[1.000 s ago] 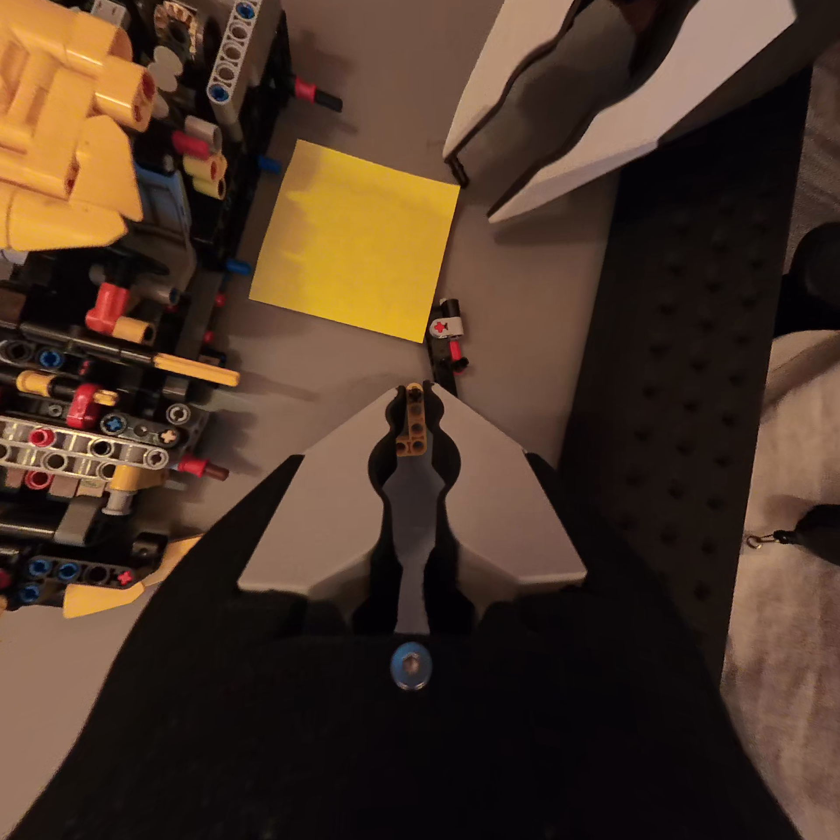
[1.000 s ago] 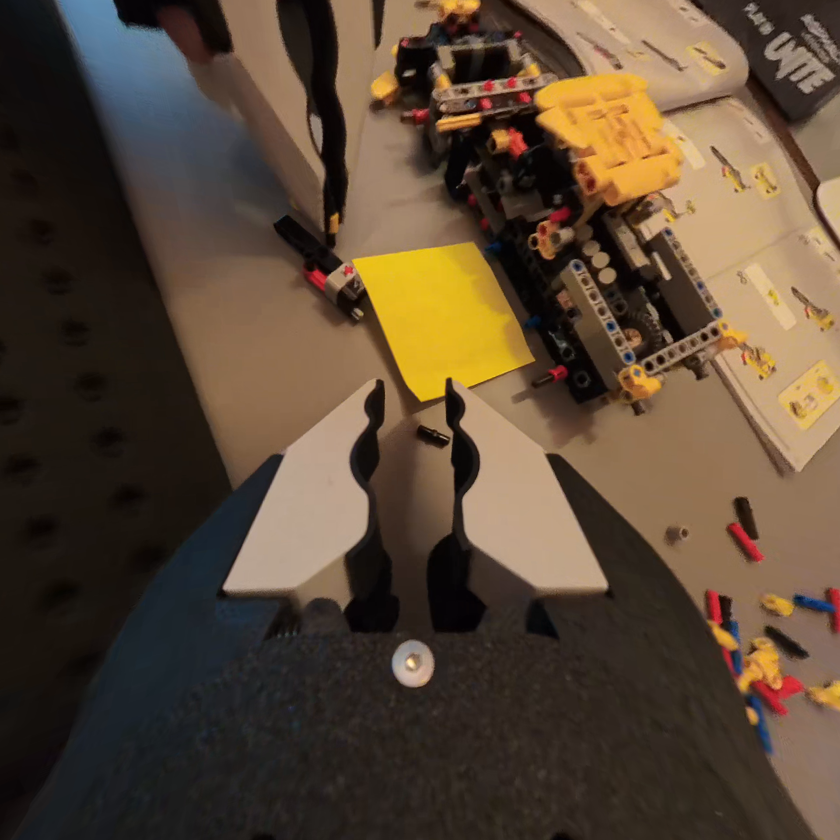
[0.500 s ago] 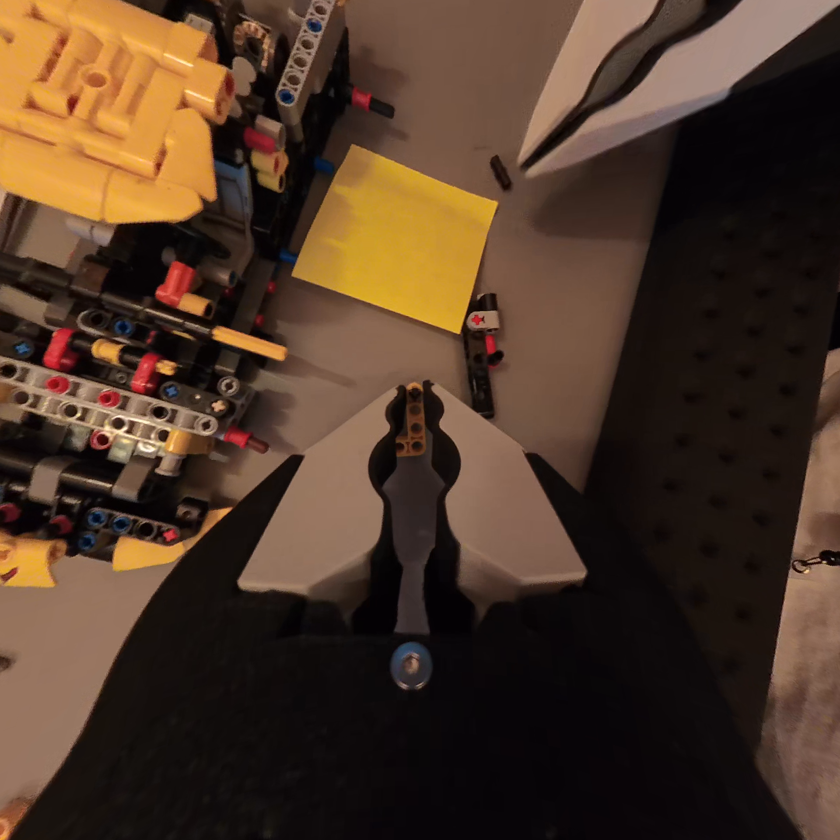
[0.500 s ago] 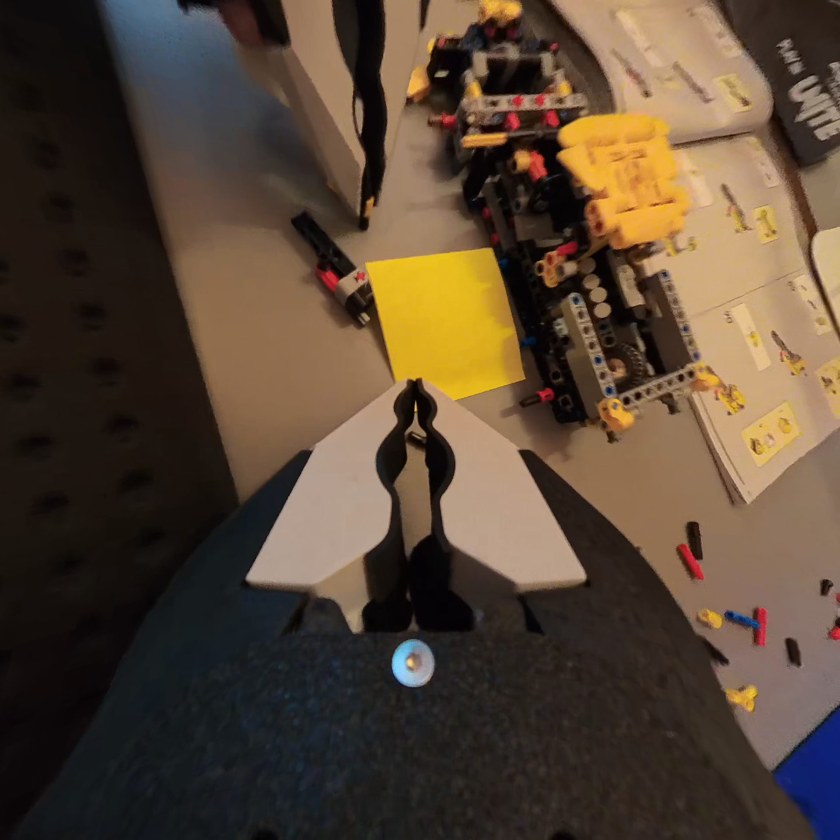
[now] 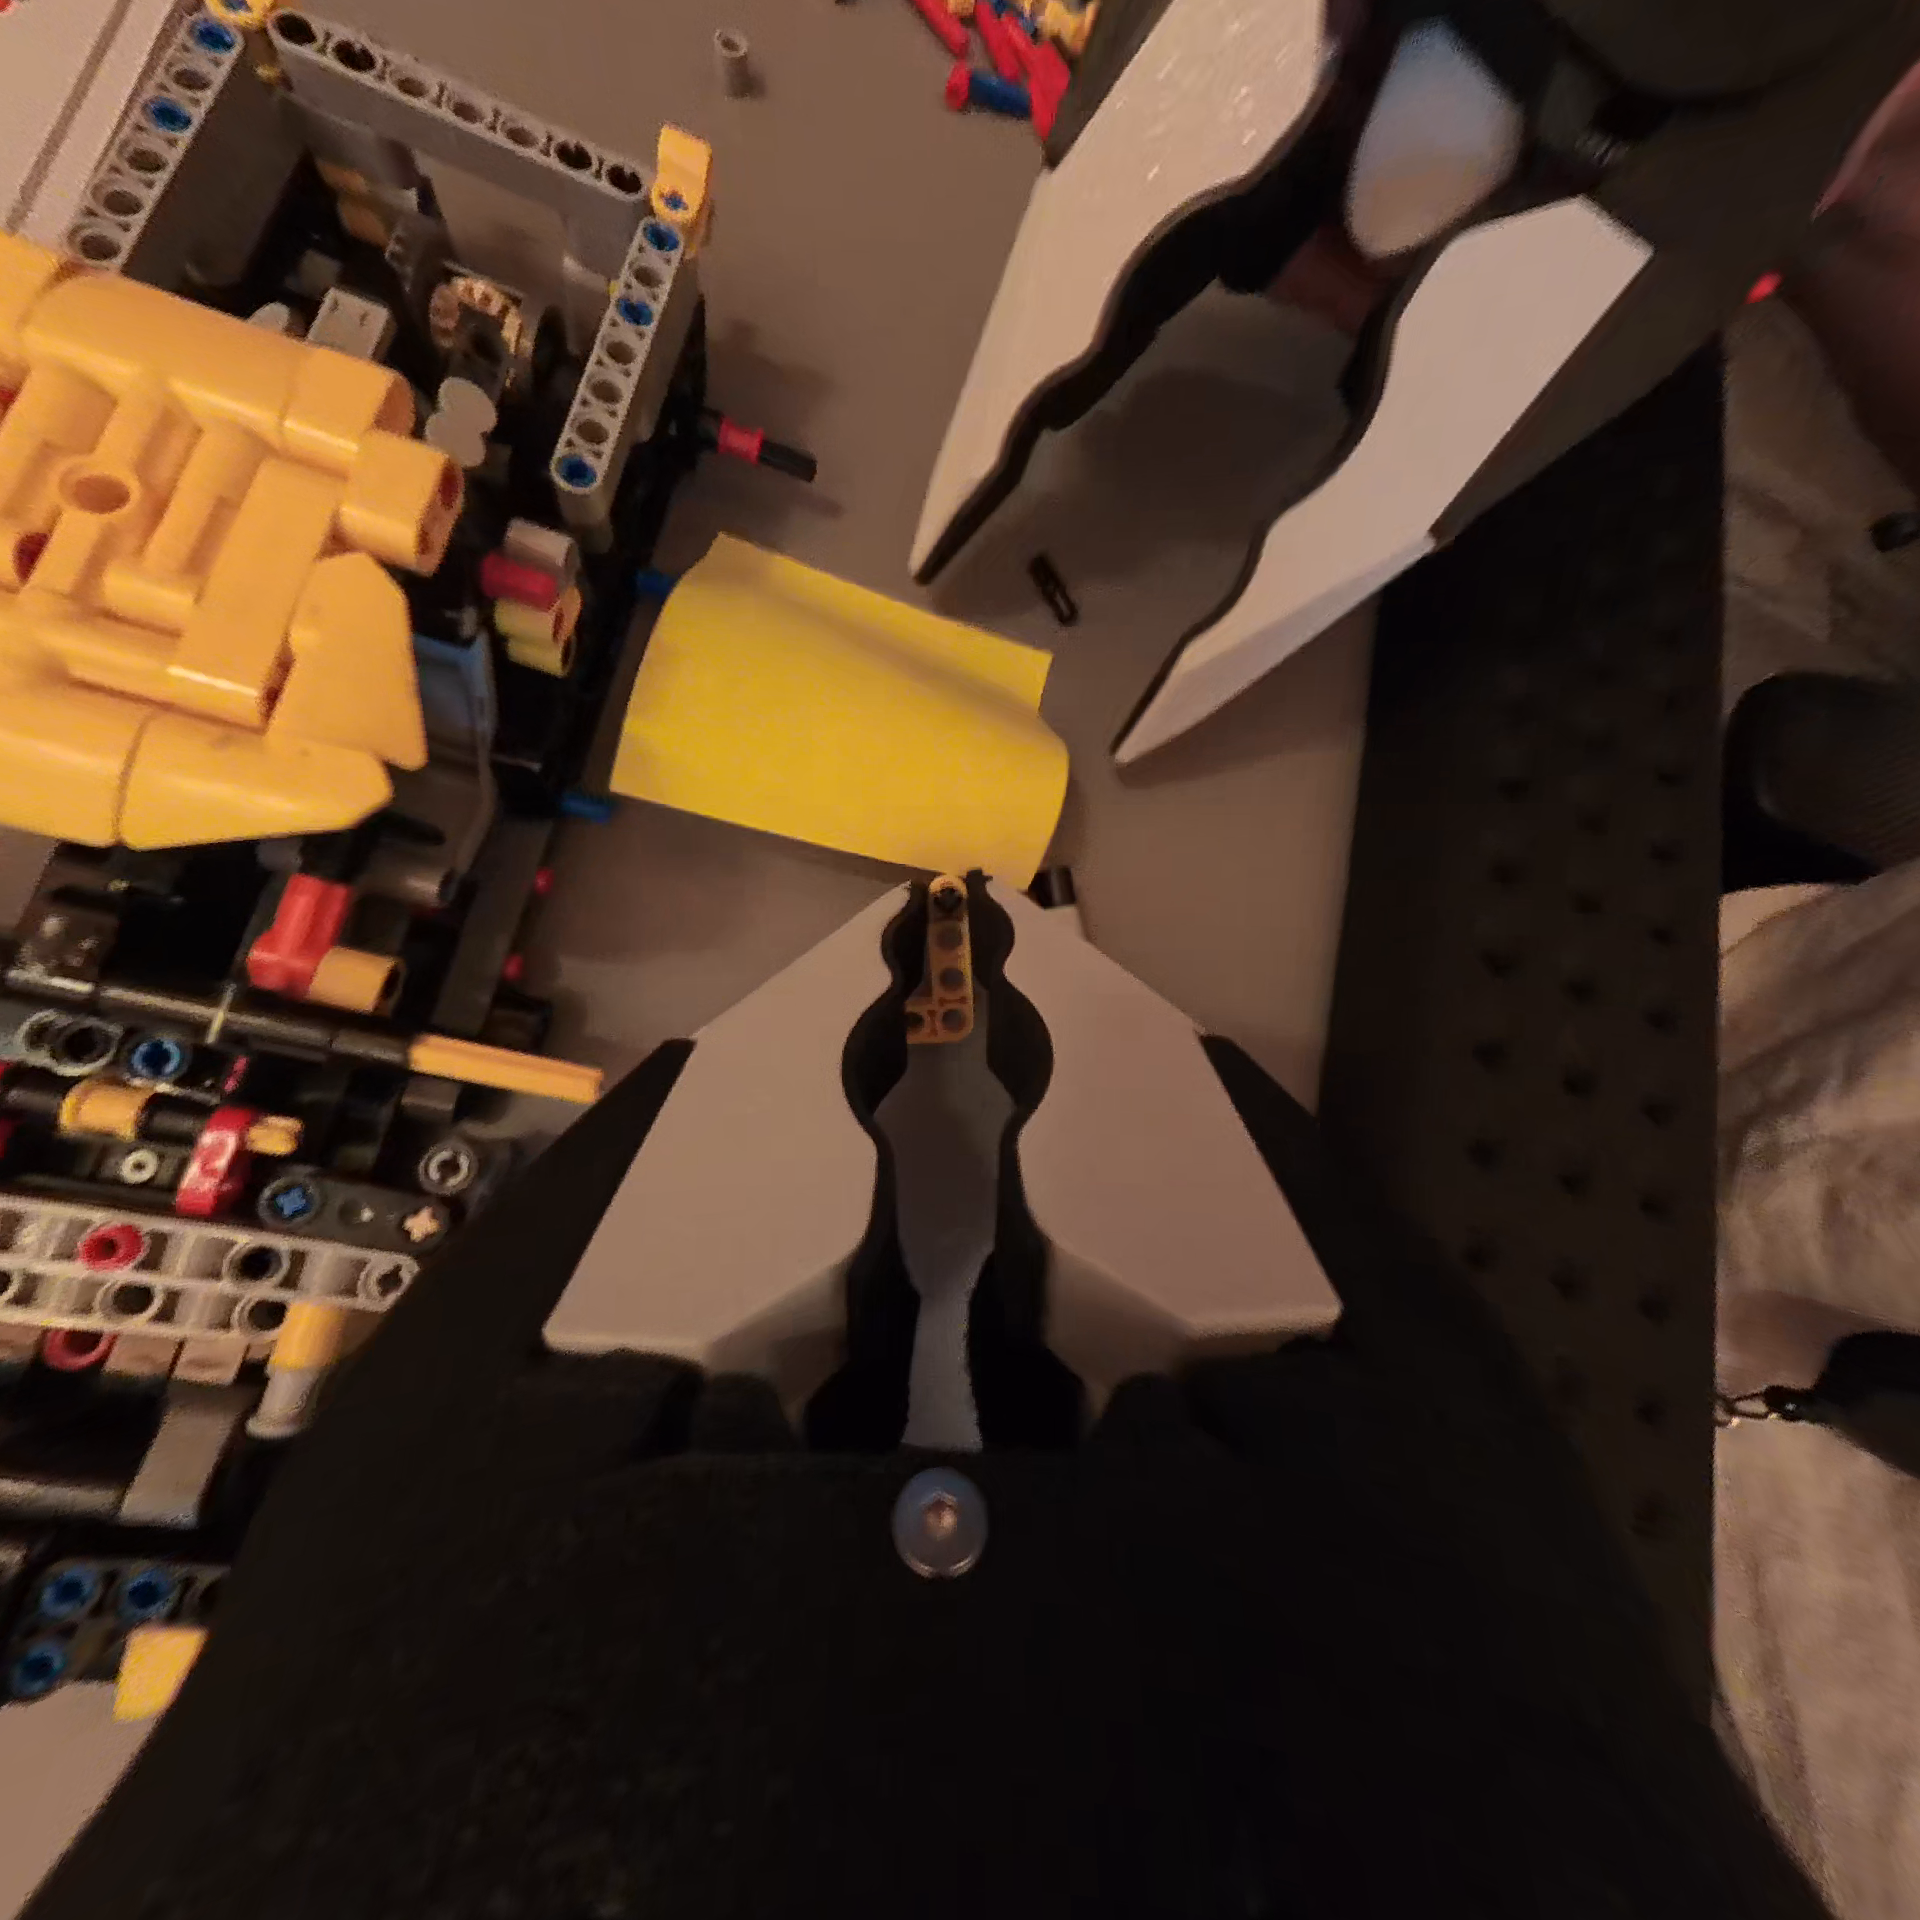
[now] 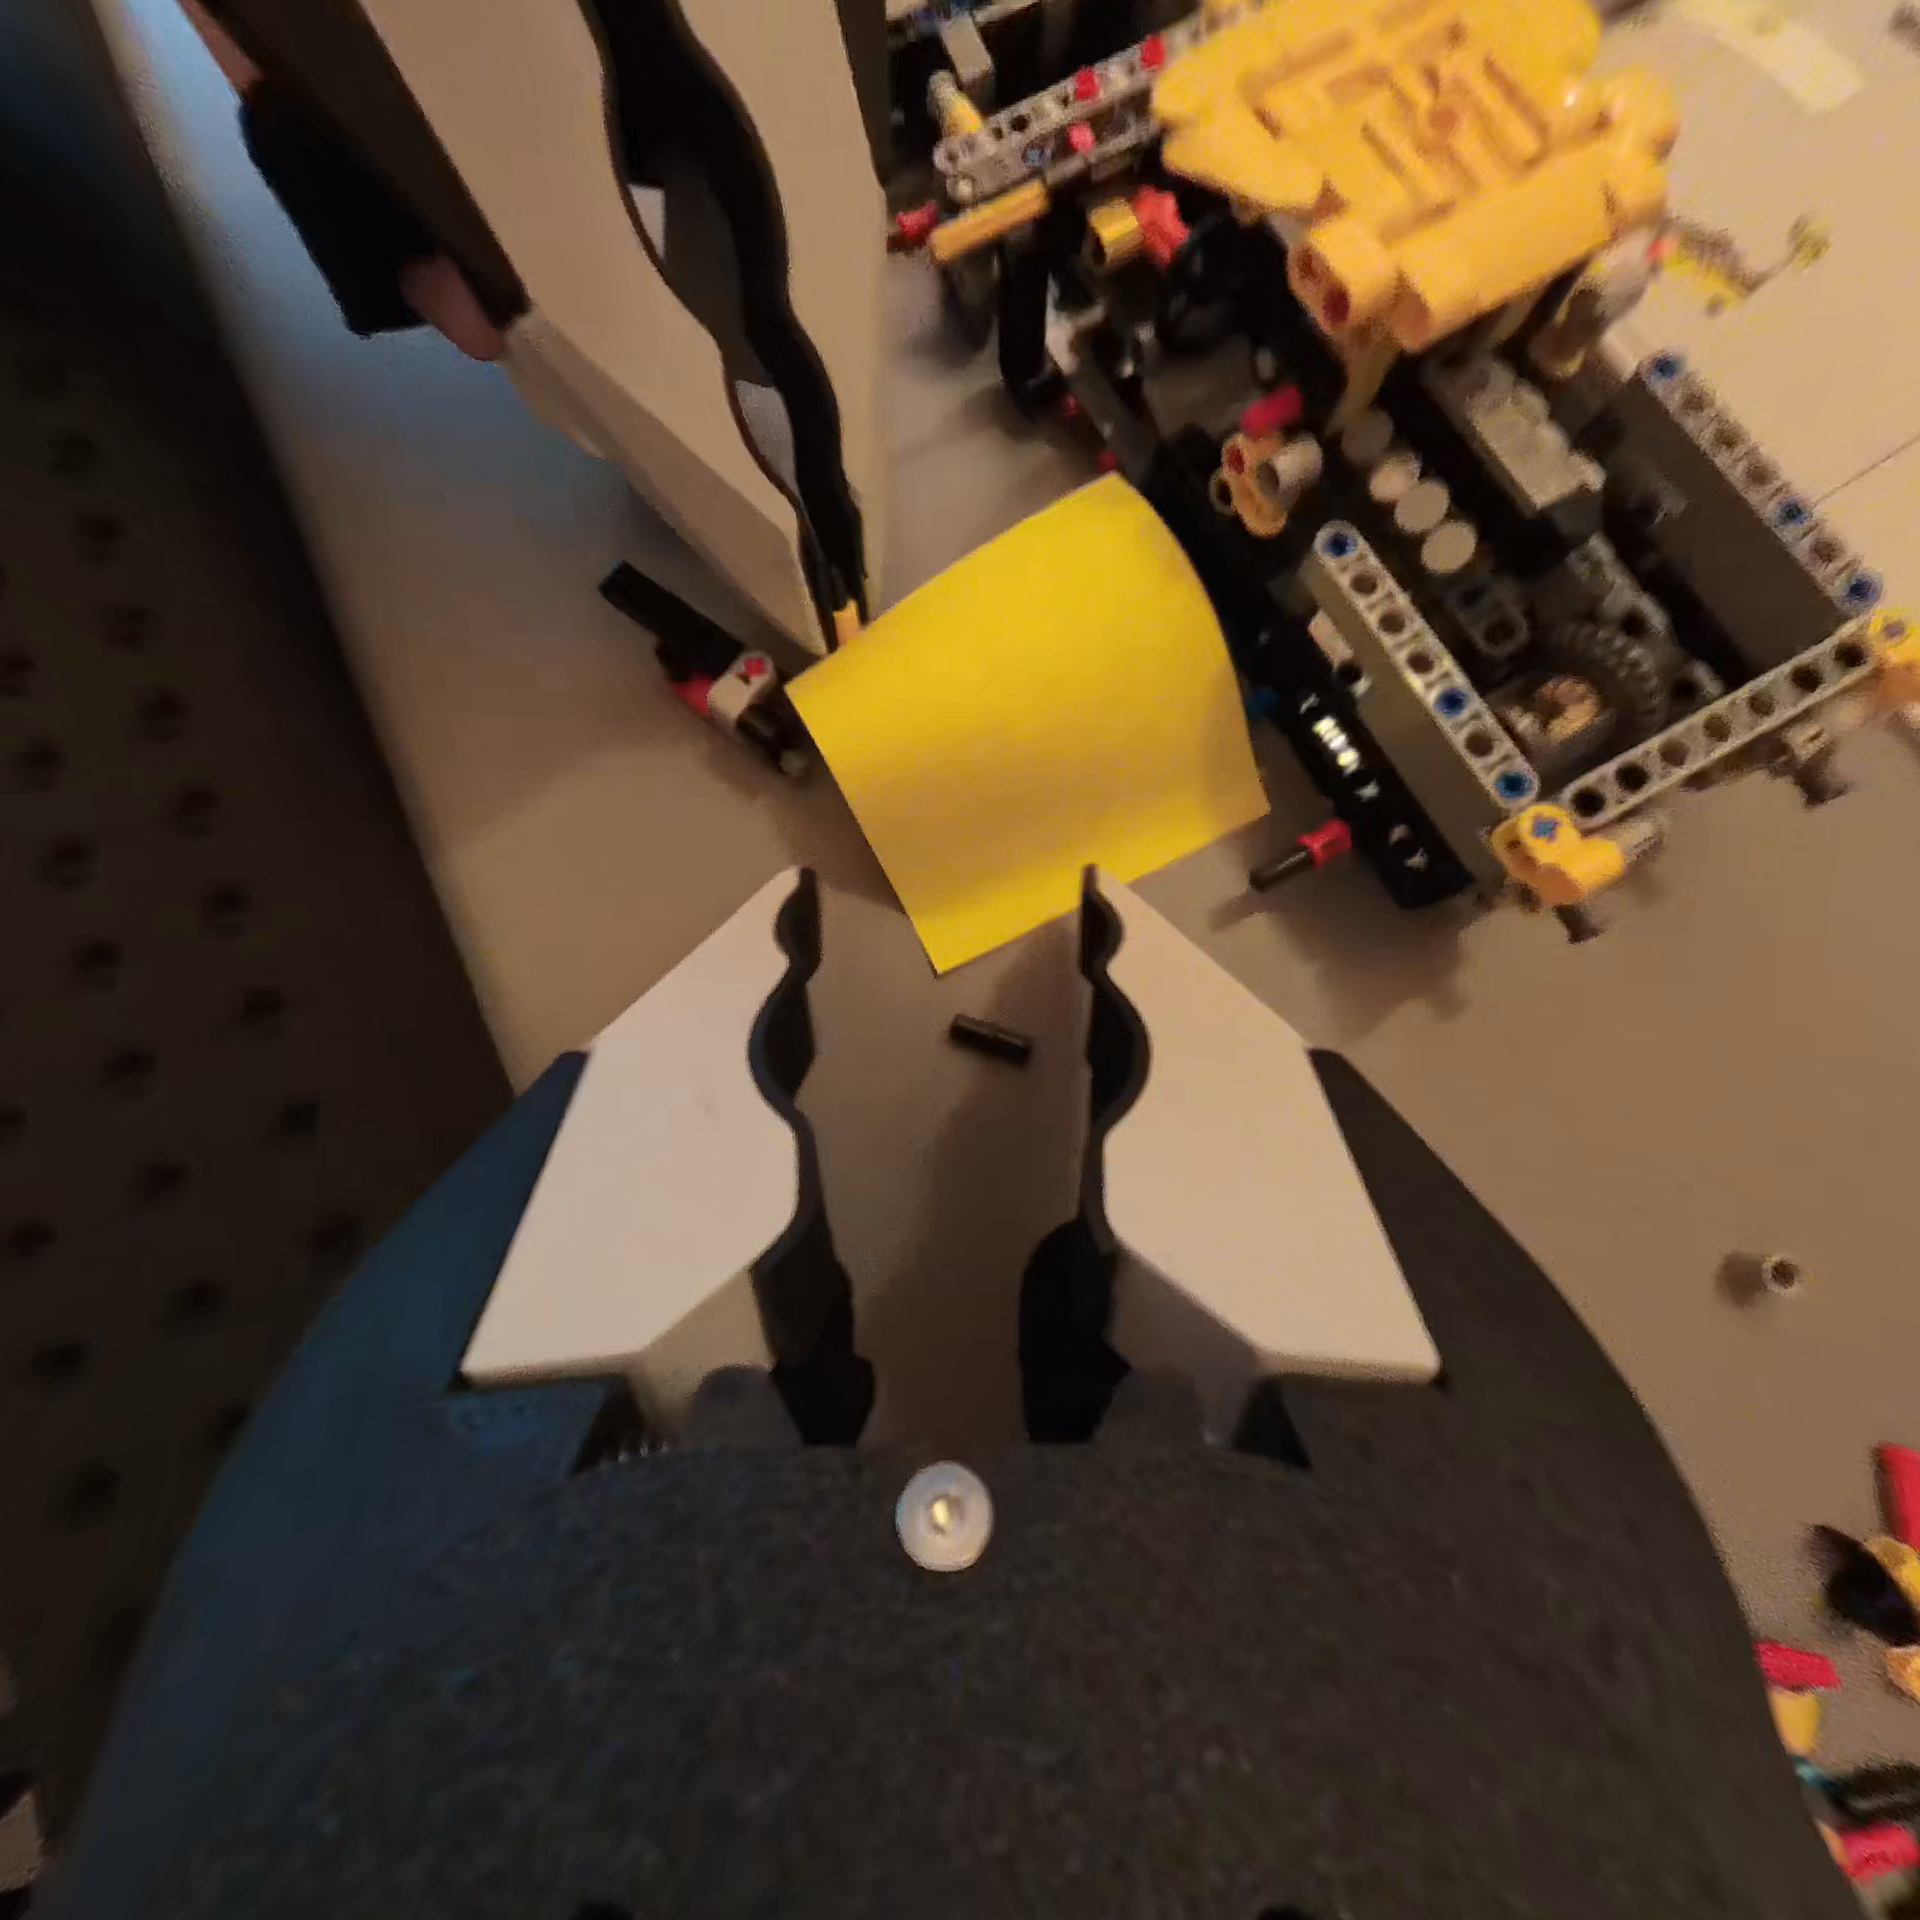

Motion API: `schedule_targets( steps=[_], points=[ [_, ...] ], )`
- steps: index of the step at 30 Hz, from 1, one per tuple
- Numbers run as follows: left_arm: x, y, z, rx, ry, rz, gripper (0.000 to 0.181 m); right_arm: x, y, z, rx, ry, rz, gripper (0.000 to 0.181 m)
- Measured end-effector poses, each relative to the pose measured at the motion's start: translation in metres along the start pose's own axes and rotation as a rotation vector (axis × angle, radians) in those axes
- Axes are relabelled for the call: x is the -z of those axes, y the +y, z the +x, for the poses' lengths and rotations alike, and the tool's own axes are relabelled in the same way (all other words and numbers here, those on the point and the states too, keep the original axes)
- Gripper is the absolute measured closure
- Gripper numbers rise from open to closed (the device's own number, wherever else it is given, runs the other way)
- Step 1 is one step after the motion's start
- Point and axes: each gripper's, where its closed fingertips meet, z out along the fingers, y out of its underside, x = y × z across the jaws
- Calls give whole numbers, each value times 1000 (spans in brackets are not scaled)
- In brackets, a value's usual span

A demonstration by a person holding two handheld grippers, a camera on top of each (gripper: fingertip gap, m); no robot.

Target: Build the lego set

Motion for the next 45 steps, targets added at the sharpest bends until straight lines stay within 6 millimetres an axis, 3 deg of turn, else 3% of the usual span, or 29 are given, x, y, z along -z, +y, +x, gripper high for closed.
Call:
schedule_targets(
  steps=[4,8,11,14,18,29,32,35,38,41,43,45],
  points=[
    [-4,-13,0,30,25,47,174,-7,-5,-4,94,47,-1,129],
    [-6,-27,2,21,34,84,174,-9,-17,6,132,229,57,150],
    [-7,-35,4,7,34,104,174,-4,-14,11,151,341,58,156],
    [-8,-37,5,3,40,109,174,6,-13,13,111,399,92,181],
    [-5,-32,4,-61,12,117,174,15,-11,20,41,425,109,181],
    [8,-21,2,-123,-38,170,174,82,-42,46,-152,343,246,181],
    [13,-21,-3,-127,-44,185,174,108,-47,90,-85,500,199,181],
    [13,-22,-4,-80,-1,209,174,120,-47,174,-31,658,49,181],
    [16,-26,-3,-101,2,237,174,100,-28,271,20,719,-180,181],
    [22,-32,2,-148,17,281,174,70,3,343,40,703,-393,181],
    [25,-38,7,-167,35,309,174,64,18,375,68,736,-514,181],
    [29,-43,15,-207,60,350,174,55,24,388,92,724,-573,181]
  ],
)
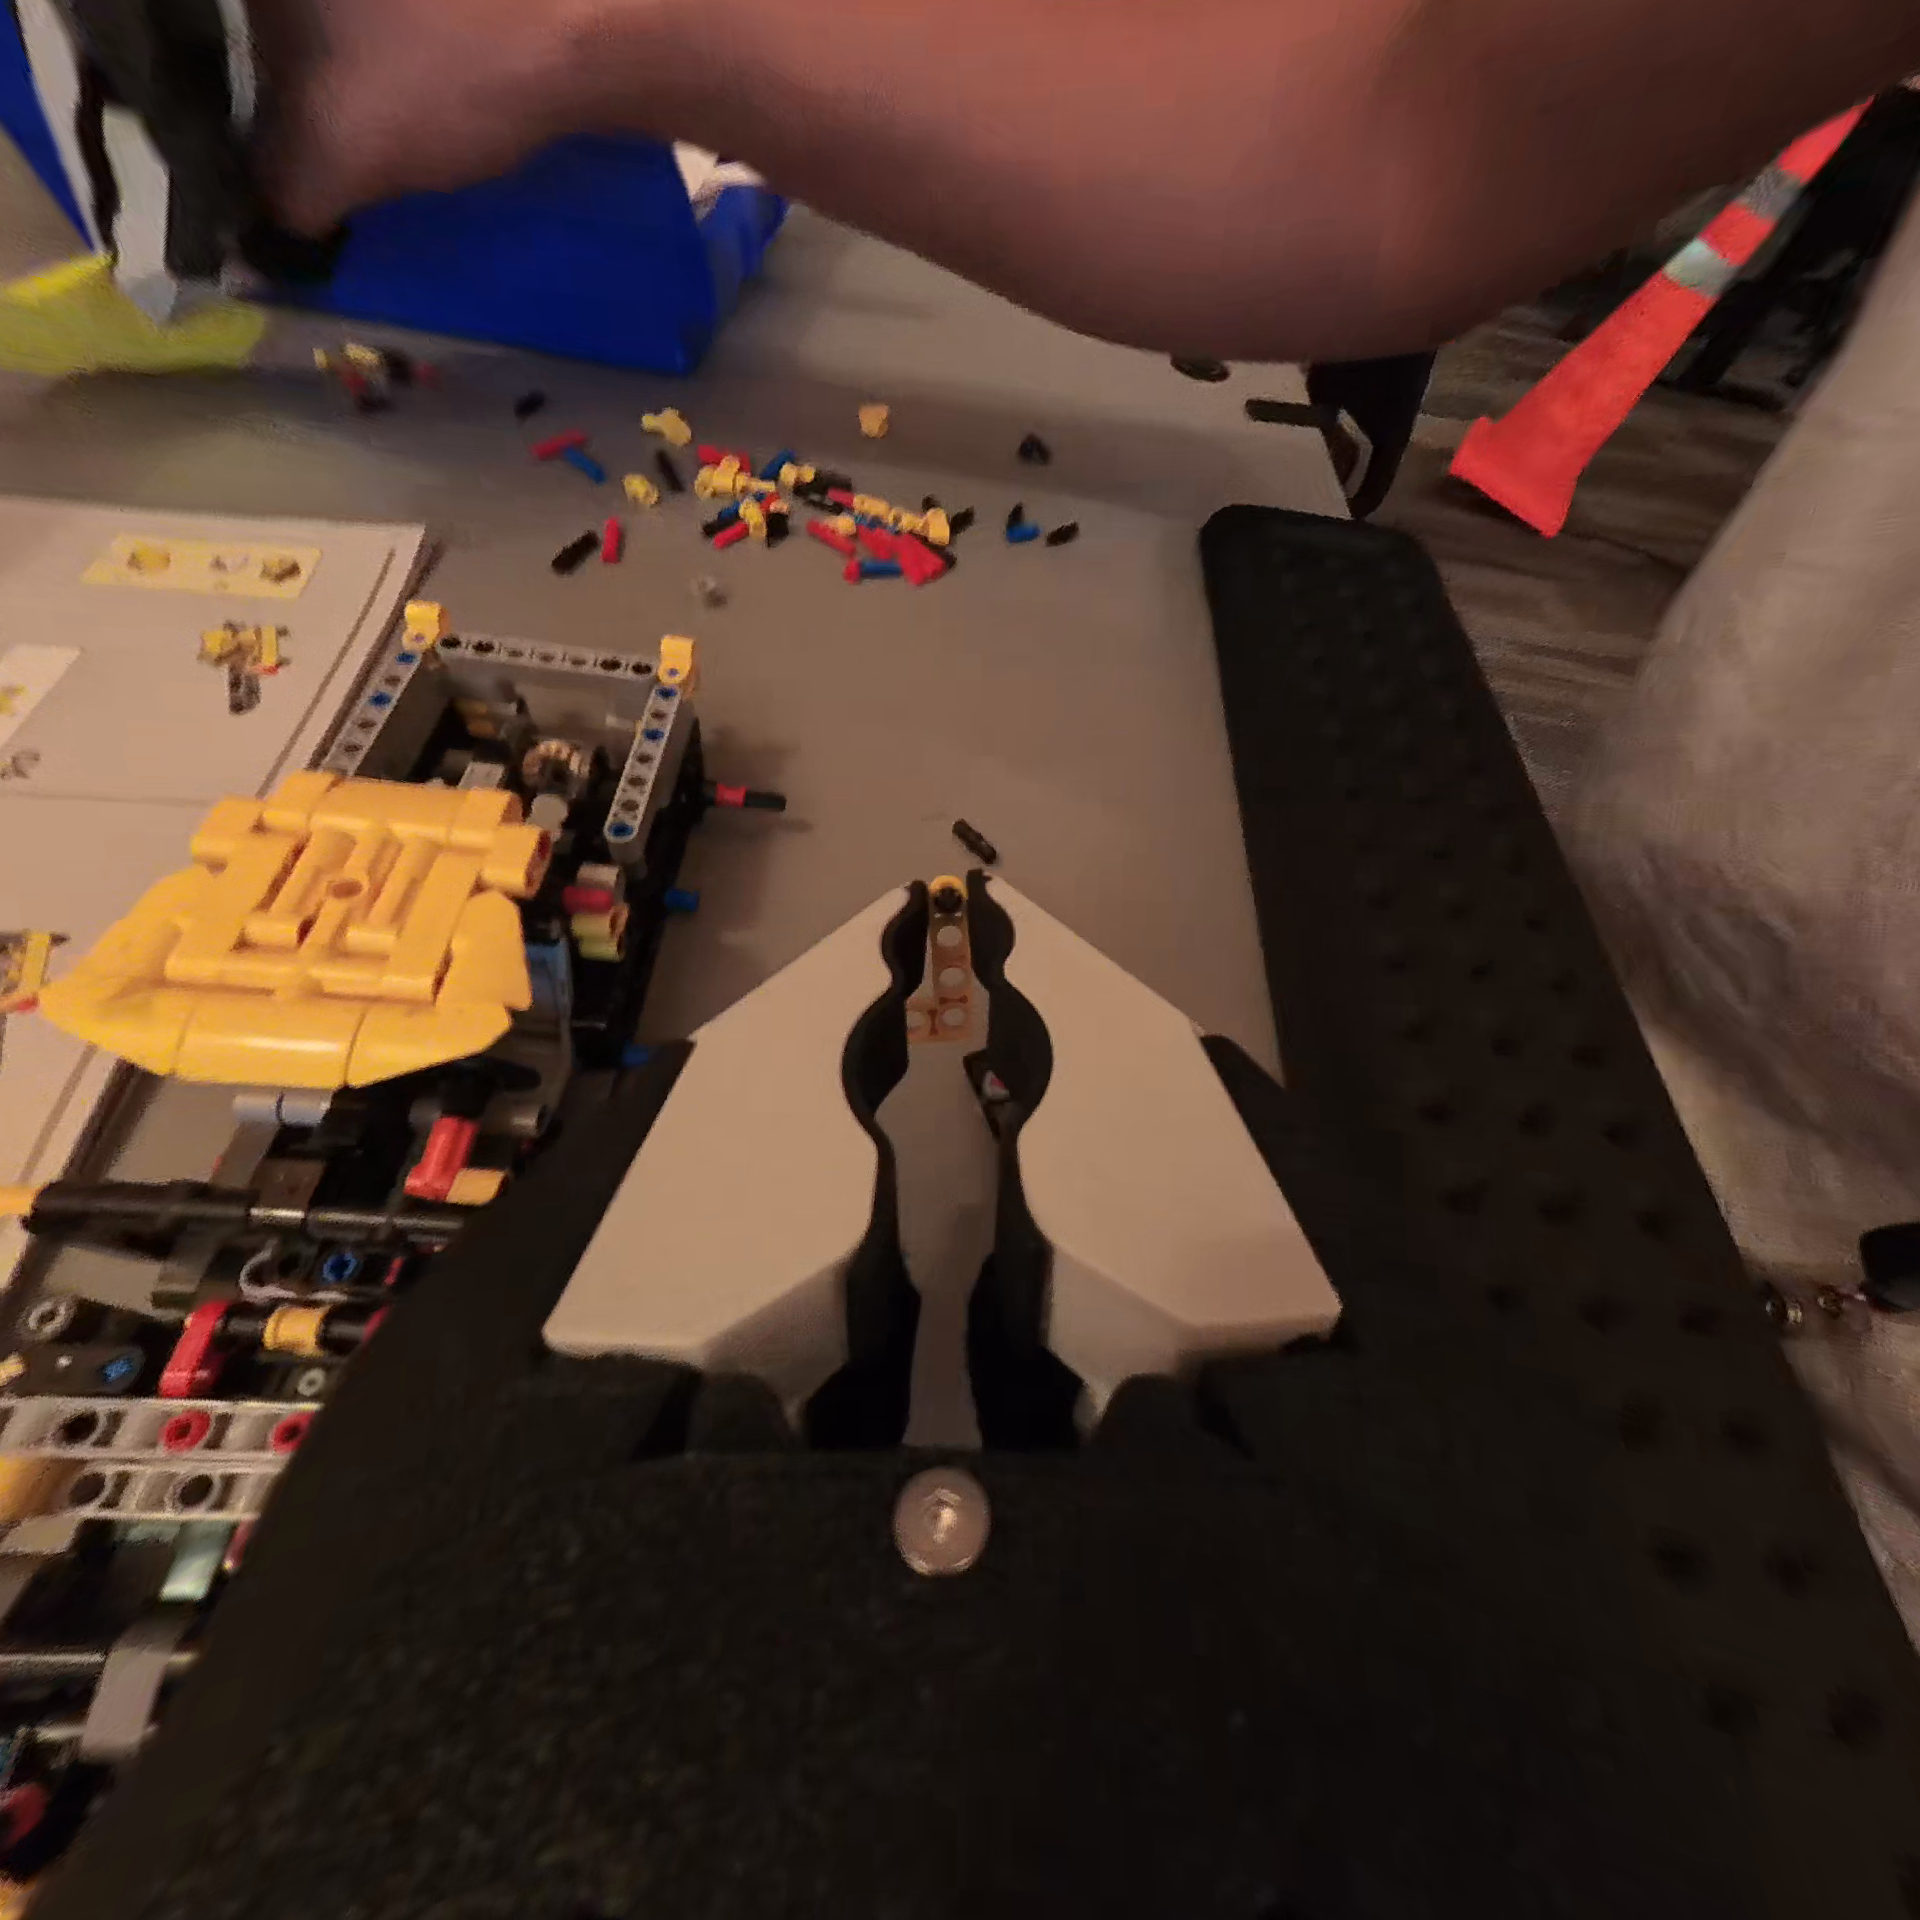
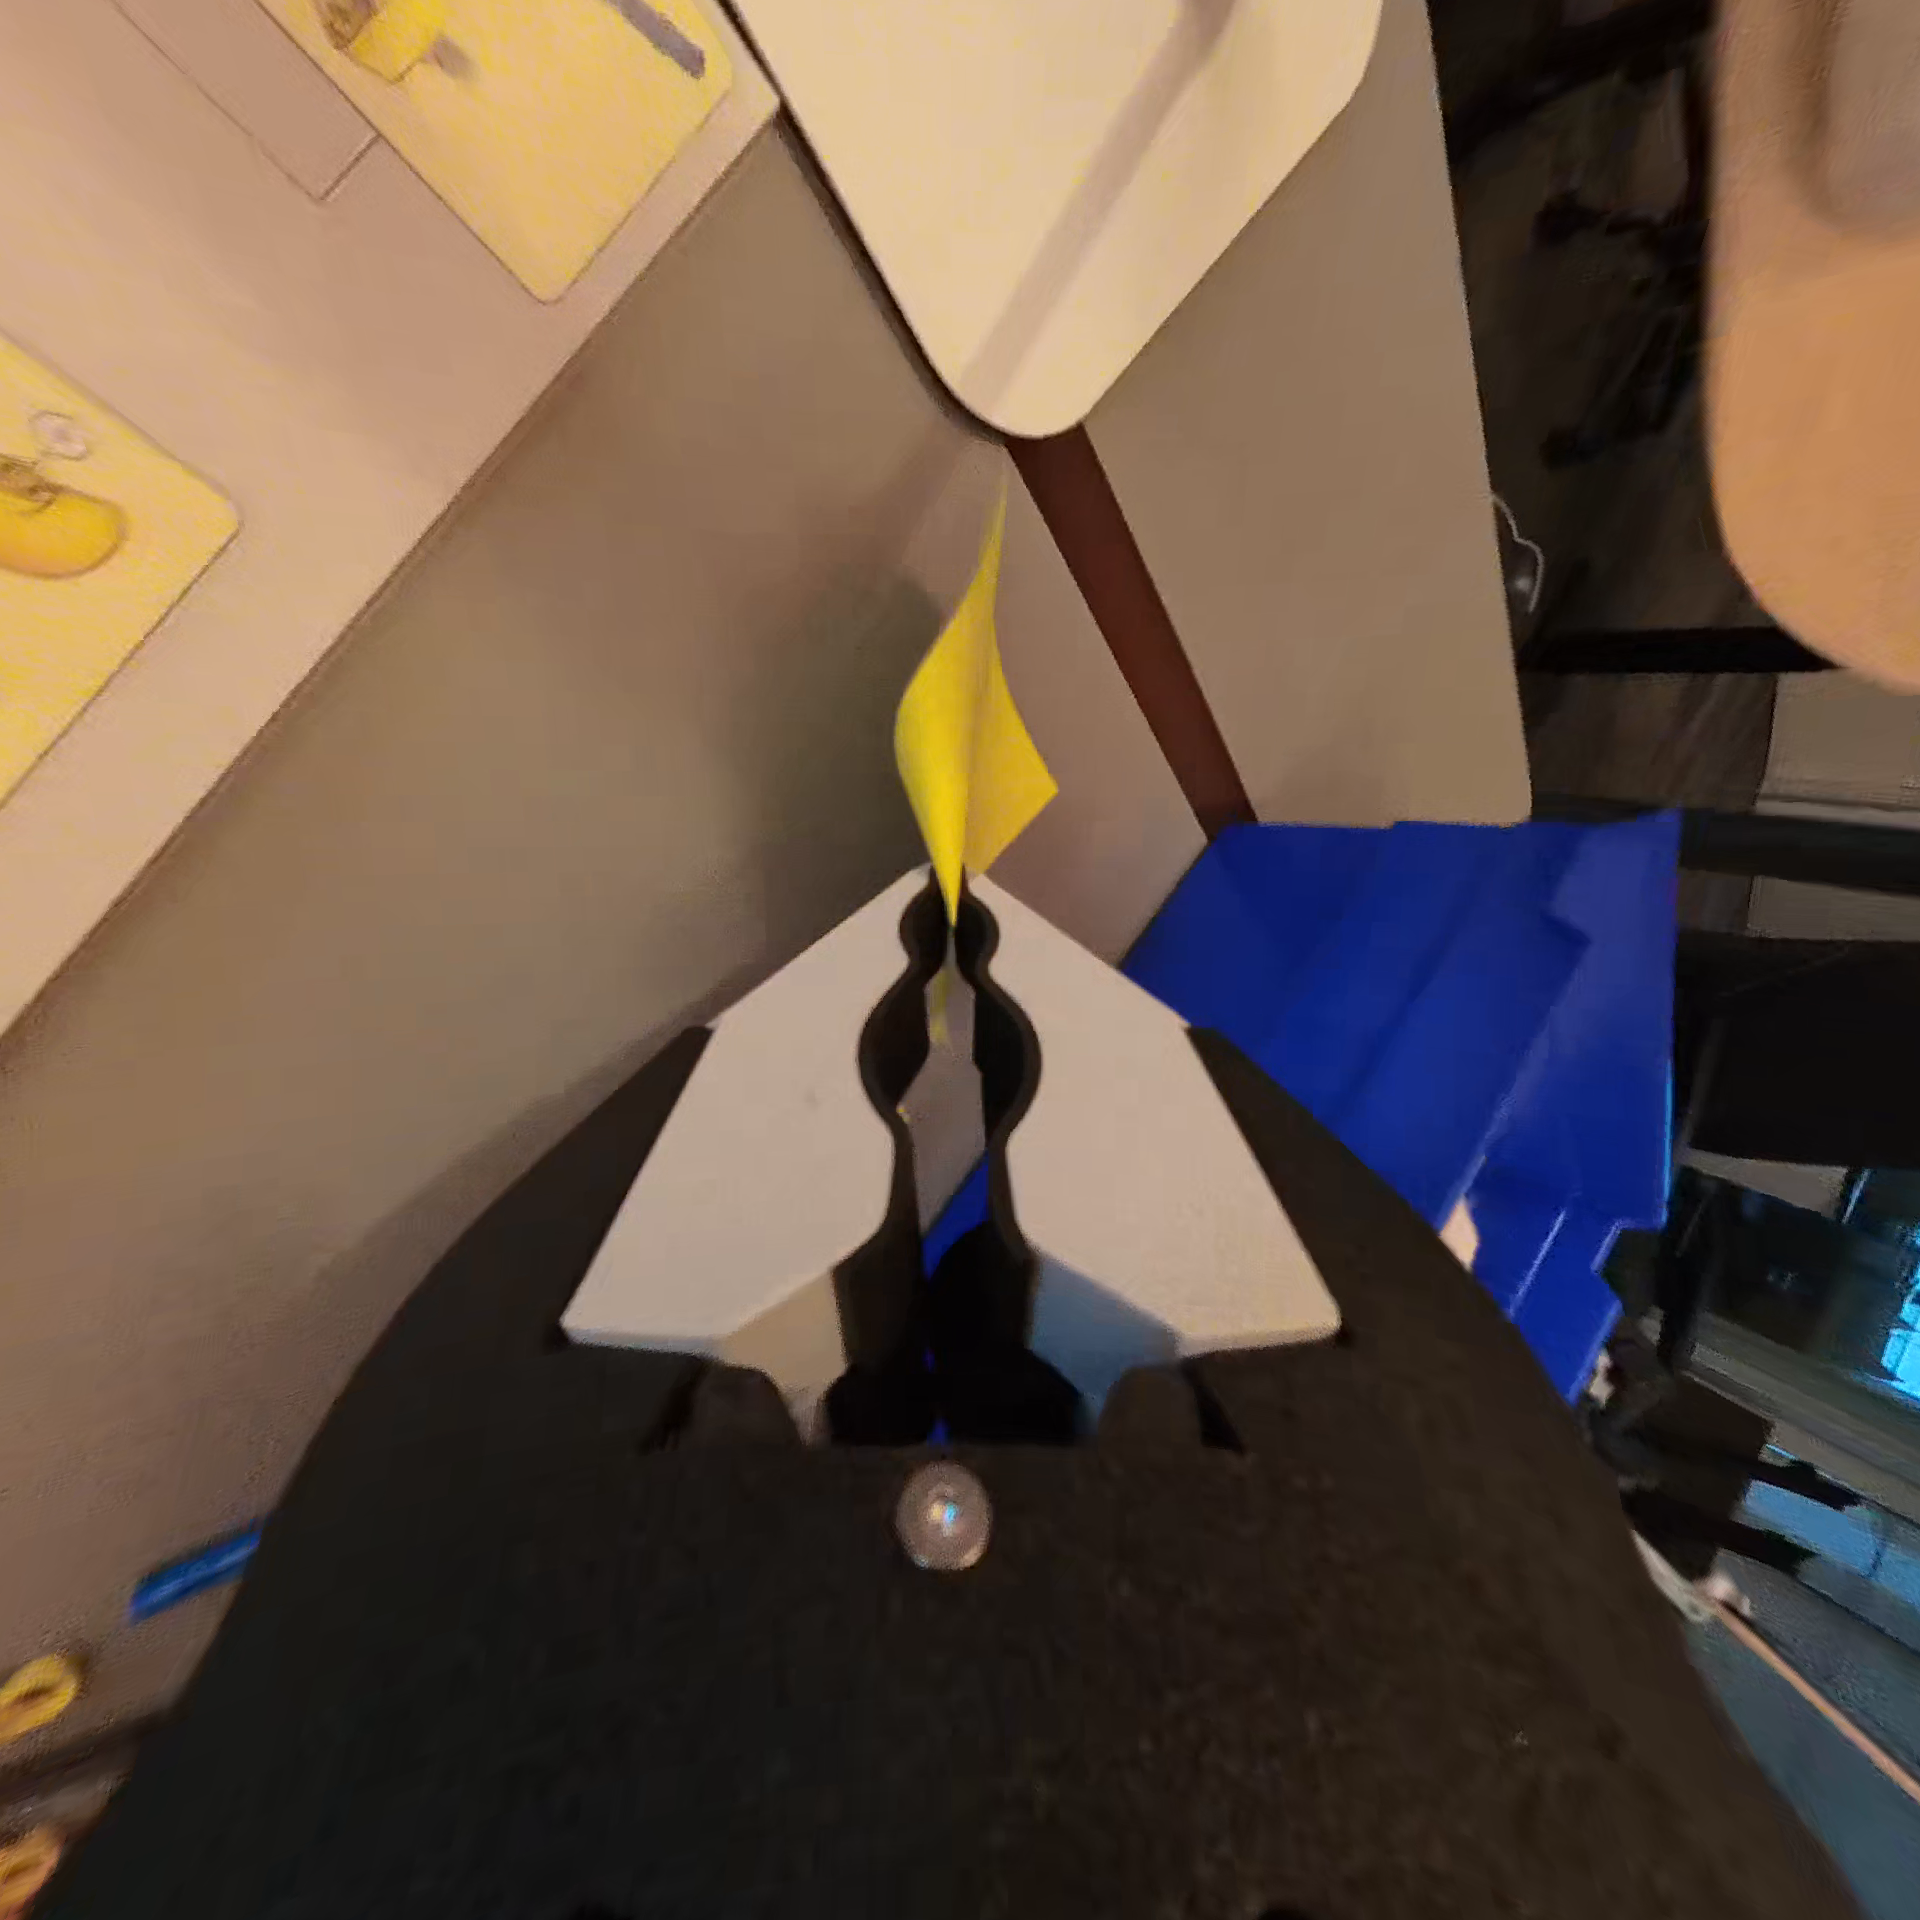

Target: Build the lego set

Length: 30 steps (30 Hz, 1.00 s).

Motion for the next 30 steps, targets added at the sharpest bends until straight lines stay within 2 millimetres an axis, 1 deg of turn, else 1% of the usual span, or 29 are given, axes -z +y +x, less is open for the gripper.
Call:
schedule_targets(
  steps=[3,5,6,7,9,10,12,14,15,16,17,18,19,20,22,24,25,26,27,28,30],
  points=[
    [3,-5,2,-61,-8,23,174,-14,-5,-2,-20,-44,-70,181],
    [6,-9,3,-28,8,47,174,-17,-18,9,-50,-3,-28,181],
    [7,-11,3,-21,7,60,174,-19,-21,8,-86,-29,-27,181],
    [9,-12,2,-24,2,68,174,-21,-19,7,-136,-55,-46,175],
    [10,-13,1,-46,-13,75,174,-18,-21,-4,-235,-132,-44,138],
    [10,-12,-2,-58,-27,68,174,-11,-25,-5,-286,-143,-1,134],
    [13,-6,-14,-59,-84,46,174,12,-33,-8,-362,-155,110,135],
    [20,-5,-23,-19,-117,49,174,39,-30,-12,-389,-151,163,132],
    [22,-8,-24,-4,-118,66,174,55,-27,-18,-390,-159,190,133],
    [23,-12,-24,0,-113,87,174,72,-25,-29,-392,-181,220,133],
    [23,-13,-22,1,-103,93,174,91,-23,-44,-392,-221,256,133],
    [21,-12,-21,2,-96,86,174,111,-21,-61,-392,-260,298,133],
    [20,-9,-21,-1,-99,72,174,132,-19,-83,-393,-311,342,135],
    [17,-6,-21,-5,-101,51,174,154,-15,-112,-379,-398,382,136],
    [14,1,-20,-4,-103,12,174,200,-4,-178,-339,-579,458,137],
    [10,5,-16,1,-79,-11,174,239,12,-245,-208,-722,537,141],
    [8,9,-14,3,-69,-34,174,249,20,-268,-144,-719,572,149],
    [6,15,-15,2,-74,-67,174,253,26,-283,-96,-691,604,155],
    [5,22,-16,-8,-82,-105,174,254,29,-294,-46,-668,629,162],
    [3,27,-17,-22,-92,-136,174,251,31,-298,-20,-642,640,163],
    [0,33,-14,-36,-90,-172,174,245,32,-305,23,-671,643,160]
  ],
)
